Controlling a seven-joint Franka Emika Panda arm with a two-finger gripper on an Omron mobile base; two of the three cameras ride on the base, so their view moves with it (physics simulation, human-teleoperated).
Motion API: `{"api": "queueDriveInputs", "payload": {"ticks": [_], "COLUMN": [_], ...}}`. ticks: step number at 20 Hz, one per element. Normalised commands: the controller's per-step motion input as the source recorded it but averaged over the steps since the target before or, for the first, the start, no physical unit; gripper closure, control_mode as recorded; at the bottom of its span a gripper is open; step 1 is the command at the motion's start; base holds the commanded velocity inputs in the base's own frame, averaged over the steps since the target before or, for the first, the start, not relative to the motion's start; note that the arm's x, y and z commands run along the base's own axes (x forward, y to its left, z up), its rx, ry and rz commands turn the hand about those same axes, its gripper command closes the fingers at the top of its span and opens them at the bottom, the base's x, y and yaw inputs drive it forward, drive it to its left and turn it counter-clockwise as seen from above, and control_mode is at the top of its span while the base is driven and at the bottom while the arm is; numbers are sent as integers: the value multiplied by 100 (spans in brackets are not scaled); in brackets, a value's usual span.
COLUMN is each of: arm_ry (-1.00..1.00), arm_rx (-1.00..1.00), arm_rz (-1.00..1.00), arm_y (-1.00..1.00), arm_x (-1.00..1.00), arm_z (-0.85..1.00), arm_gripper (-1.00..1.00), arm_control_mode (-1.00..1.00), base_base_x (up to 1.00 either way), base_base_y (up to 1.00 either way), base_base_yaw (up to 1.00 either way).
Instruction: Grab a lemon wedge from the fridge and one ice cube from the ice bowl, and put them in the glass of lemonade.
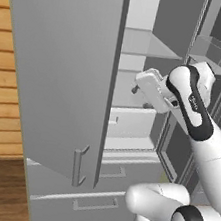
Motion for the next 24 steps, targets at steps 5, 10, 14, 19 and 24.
{"api": "queueDriveInputs", "payload": {"ticks": [5,10,14,19,24], "arm_ry": [22,19,0,0,3], "arm_rx": [22,11,0,0,2], "arm_rz": [23,22,3,0,5], "arm_y": [61,42,0,2,42], "arm_x": [0,2,48,64,14], "arm_z": [0,0,-6,-10,-20], "arm_gripper": [-100,-100,-100,-100,-100], "arm_control_mode": [-100,-100,-100,-100,-100], "base_base_x": [0,0,0,0,0], "base_base_y": [0,0,0,0,0], "base_base_yaw": [0,0,0,0,0]}}
